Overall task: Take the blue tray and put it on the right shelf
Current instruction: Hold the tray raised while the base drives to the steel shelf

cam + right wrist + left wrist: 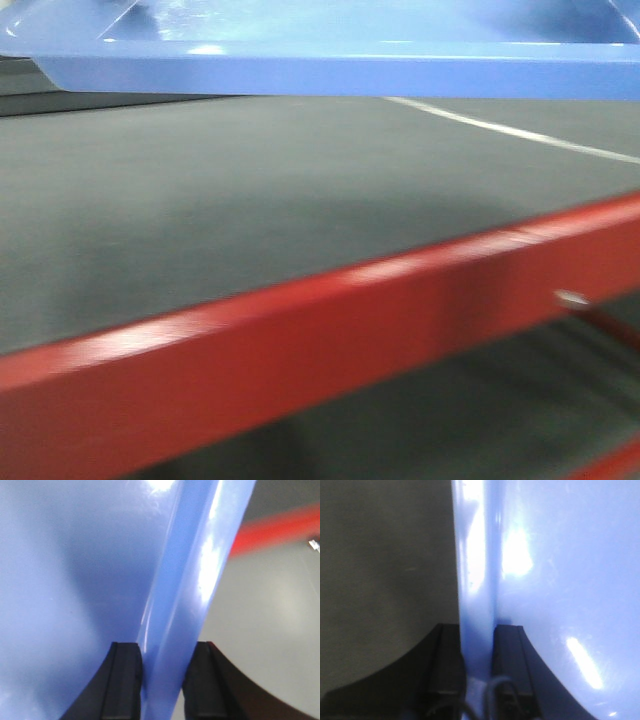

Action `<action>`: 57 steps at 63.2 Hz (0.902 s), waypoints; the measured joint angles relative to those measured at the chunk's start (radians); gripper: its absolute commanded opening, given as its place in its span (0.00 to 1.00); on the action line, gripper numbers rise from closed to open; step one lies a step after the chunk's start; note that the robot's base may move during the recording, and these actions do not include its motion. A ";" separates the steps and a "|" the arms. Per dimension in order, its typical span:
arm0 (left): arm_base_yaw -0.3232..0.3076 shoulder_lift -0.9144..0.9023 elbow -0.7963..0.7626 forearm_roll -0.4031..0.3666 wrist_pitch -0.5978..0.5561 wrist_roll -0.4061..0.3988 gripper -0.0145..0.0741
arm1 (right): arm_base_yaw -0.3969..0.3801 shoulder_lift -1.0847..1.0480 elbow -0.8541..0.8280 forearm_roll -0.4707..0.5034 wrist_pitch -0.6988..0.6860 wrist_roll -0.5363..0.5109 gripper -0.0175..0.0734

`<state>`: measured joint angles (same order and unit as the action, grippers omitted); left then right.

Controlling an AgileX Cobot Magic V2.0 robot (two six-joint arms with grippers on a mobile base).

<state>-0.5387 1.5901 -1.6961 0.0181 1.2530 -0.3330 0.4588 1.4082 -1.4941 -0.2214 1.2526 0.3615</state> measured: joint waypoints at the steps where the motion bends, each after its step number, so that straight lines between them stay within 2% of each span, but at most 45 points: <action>1: 0.000 0.000 0.000 0.000 0.000 0.000 0.11 | 0.000 0.000 0.000 -0.001 0.000 0.000 0.22; 57: 0.000 0.000 0.000 -0.018 0.001 -0.001 0.11 | -0.001 0.000 0.000 -0.012 0.000 0.000 0.22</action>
<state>-0.5387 1.5901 -1.6961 0.0000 1.2545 -0.3344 0.4573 1.4082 -1.4941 -0.2336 1.2526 0.3615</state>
